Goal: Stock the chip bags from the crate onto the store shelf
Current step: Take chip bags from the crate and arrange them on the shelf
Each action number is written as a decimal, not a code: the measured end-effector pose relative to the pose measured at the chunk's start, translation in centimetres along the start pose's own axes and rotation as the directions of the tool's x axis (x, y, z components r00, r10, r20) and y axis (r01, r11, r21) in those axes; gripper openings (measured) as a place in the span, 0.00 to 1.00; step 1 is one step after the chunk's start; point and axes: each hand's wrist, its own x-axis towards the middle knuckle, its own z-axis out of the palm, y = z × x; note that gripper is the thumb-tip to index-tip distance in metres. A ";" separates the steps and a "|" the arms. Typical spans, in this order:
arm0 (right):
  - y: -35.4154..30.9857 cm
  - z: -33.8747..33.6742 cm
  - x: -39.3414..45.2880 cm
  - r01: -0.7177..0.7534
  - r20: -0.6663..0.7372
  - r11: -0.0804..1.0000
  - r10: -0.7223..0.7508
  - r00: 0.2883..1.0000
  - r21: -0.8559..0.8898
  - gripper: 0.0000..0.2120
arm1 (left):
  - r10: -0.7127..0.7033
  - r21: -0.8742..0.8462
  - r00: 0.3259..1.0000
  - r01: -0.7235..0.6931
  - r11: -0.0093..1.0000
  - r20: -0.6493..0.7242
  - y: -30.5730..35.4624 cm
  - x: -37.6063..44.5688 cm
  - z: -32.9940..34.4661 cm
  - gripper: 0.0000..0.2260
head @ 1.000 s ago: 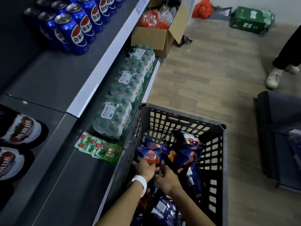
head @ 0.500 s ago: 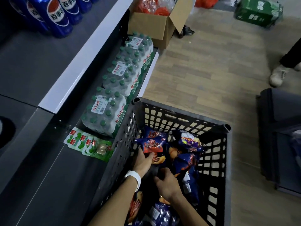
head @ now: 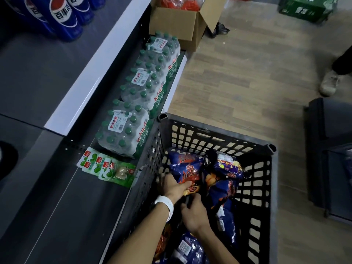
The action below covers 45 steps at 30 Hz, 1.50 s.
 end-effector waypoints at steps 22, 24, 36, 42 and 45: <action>-4.3 -6.2 -8.3 0.055 -0.099 0.958 -0.027 0.995 0.282 0.40 | 0.150 -0.295 0.951 -0.067 0.953 0.270 3.6 -15.0 -10.2 0.21; -4.5 -7.0 -9.3 0.100 -0.083 0.964 -0.082 0.993 0.247 0.40 | 0.156 -0.292 0.946 -0.069 0.954 0.285 3.7 -15.5 -10.9 0.26; -7.2 -10.7 -16.0 0.167 -0.074 0.977 -0.158 0.985 0.130 0.22 | 0.146 -0.254 0.936 -0.064 0.965 0.319 8.4 -23.8 -14.0 0.11; -9.1 -11.7 -19.4 0.187 -0.116 0.971 -0.171 0.979 0.149 0.25 | 0.150 -0.163 0.968 -0.117 0.980 0.202 11.2 -27.6 -15.0 0.14; -10.6 -12.6 -21.1 0.186 -0.145 0.971 -0.165 0.976 0.148 0.26 | 0.199 -0.117 0.966 -0.181 0.976 0.164 13.0 -29.1 -16.0 0.28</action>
